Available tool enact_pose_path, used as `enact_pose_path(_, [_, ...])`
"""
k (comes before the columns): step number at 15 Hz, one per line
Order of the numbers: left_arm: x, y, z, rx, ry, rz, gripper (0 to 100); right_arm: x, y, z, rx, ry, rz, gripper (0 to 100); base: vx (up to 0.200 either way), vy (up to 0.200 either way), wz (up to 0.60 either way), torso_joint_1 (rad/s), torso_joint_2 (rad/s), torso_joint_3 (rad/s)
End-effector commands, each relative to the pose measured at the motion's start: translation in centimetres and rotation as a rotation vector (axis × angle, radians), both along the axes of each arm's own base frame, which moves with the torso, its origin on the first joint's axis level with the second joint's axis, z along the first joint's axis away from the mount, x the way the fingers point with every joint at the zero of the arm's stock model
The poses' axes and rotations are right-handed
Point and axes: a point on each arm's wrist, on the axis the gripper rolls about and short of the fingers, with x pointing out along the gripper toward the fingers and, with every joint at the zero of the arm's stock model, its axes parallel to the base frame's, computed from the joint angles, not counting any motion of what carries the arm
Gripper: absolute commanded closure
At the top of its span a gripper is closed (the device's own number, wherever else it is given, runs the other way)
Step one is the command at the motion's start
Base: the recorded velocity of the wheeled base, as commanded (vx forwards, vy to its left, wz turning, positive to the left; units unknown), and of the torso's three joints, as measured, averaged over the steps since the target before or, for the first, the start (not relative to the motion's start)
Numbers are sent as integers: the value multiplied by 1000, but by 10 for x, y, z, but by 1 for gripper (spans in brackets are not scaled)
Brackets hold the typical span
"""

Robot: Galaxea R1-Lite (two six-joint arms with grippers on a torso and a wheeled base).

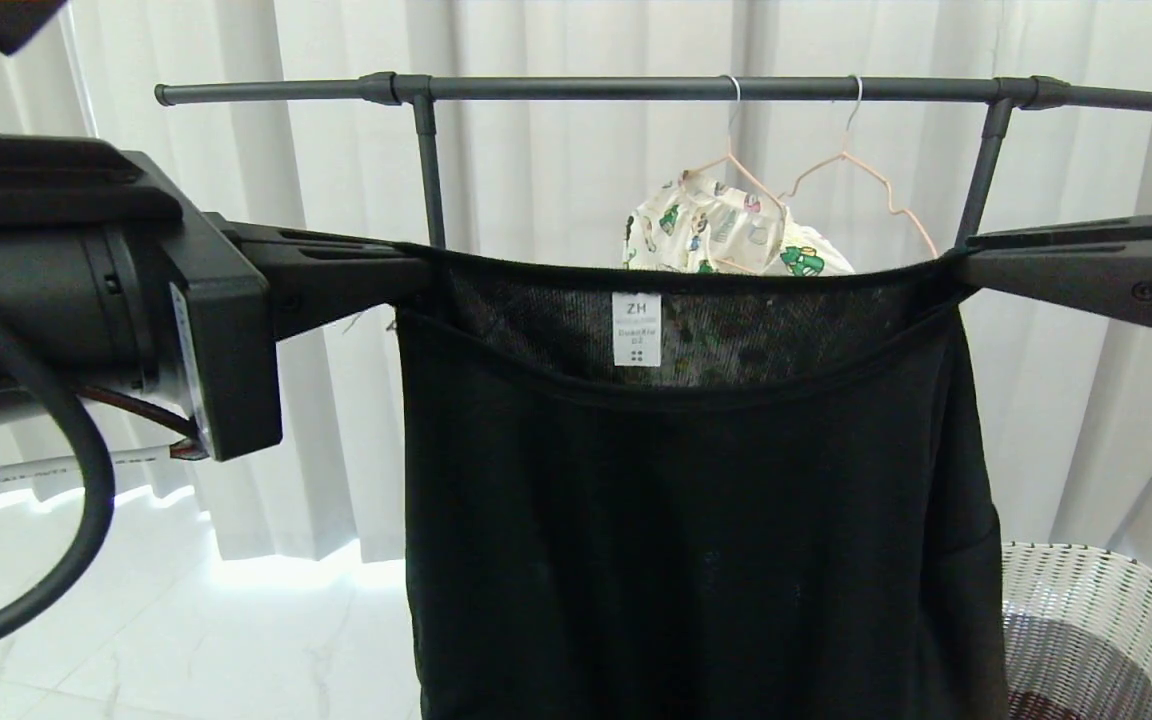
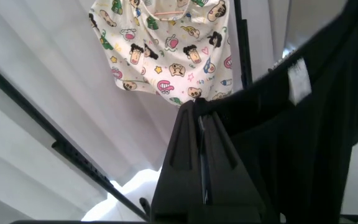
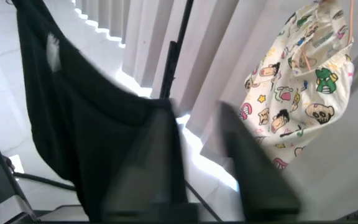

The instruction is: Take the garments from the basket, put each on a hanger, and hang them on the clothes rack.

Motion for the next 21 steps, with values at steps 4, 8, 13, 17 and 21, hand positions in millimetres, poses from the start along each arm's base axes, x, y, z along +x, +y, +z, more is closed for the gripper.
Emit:
enact_pose_path(4, [9,-3,-4,18,16,28,100,-5,-1,-6,-32,-22,23,0,0,0,0,0,0,0])
enact_pose_path(8, [31,12,-9,73,5,229,100,-17,-12,-17,-62,-31,31,0,0,0,0,0,0,0])
enact_pose_path(13, [40,26,-11,83,11,329,100,-22,-16,-21,-65,-29,25,0,0,0,0,0,0,0])
enact_pose_path(17, [36,33,-15,90,16,365,100,-5,-41,-32,-173,71,-286,0,0,0,0,0,0,0])
enact_pose_path(21, [24,49,-26,100,31,409,100,-11,-74,-49,-383,255,-641,0,0,0,0,0,0,0])
